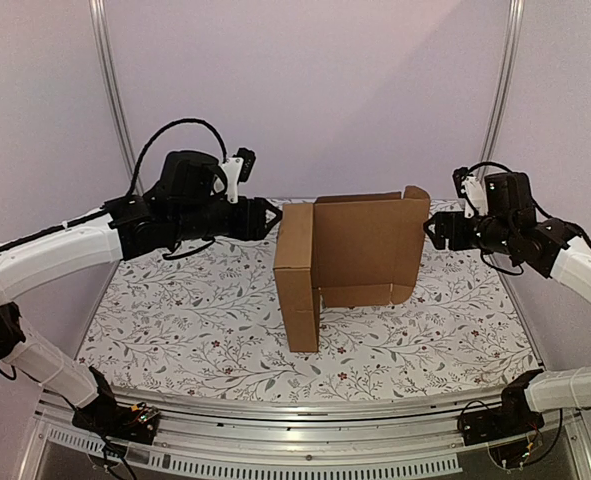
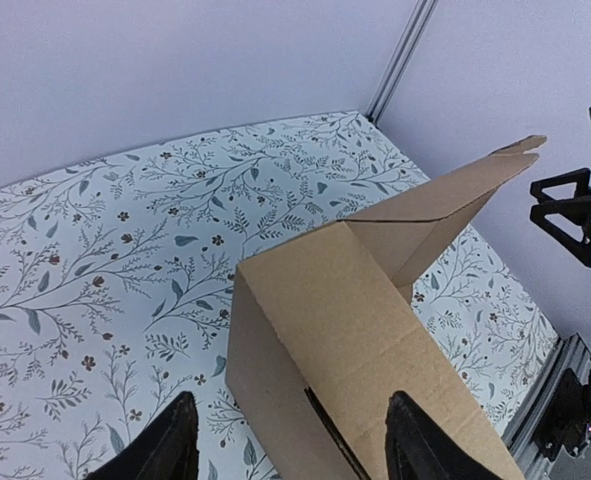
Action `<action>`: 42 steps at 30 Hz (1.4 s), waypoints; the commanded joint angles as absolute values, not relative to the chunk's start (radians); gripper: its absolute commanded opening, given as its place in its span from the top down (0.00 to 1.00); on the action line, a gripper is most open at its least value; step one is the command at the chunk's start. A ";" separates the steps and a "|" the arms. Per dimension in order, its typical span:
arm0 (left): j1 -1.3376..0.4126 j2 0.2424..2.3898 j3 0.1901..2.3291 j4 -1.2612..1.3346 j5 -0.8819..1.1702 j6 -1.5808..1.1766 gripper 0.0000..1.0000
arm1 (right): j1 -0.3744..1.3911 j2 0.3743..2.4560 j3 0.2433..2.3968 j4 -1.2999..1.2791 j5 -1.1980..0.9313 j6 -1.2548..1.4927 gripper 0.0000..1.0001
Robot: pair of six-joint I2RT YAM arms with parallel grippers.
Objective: Fold the paper box
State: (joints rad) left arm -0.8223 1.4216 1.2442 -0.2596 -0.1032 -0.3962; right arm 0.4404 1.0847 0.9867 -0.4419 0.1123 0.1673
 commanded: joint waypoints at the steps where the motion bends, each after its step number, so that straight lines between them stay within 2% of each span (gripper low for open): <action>1: -0.805 1.439 1.273 -0.268 -0.073 -0.399 0.38 | 0.377 1.102 0.956 -0.323 -0.054 0.229 0.14; 6: -0.805 1.450 1.273 -0.253 -0.048 -0.404 0.38 | 0.333 1.159 0.962 -0.265 -0.205 0.178 0.13; 16: -0.805 1.463 1.275 -0.249 -0.029 -0.409 0.39 | 0.319 1.272 0.982 -0.182 -0.312 0.118 0.15; 19: -0.805 1.467 1.273 -0.245 -0.022 -0.411 0.39 | 0.318 1.293 0.988 -0.176 -0.346 0.093 0.22; 22: -0.805 1.471 1.272 -0.246 -0.017 -0.413 0.41 | 0.318 1.307 0.991 -0.176 -0.386 0.072 0.33; 28: -0.802 1.462 1.261 -0.249 -0.028 -0.413 0.43 | 0.317 1.299 0.986 -0.179 -0.432 0.044 0.45; 34: -0.799 1.452 1.235 -0.242 -0.028 -0.421 0.44 | 0.320 1.283 0.985 -0.178 -0.449 0.032 0.64; 42: -0.789 1.421 1.195 -0.239 -0.038 -0.432 0.46 | 0.358 1.239 0.988 -0.176 -0.462 0.011 0.80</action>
State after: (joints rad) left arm -0.8120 1.4544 1.2255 -0.2466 -0.0345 -0.4229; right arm 0.3317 1.2800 0.9638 -0.1867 -0.4381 0.0277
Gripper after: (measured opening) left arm 0.546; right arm 0.228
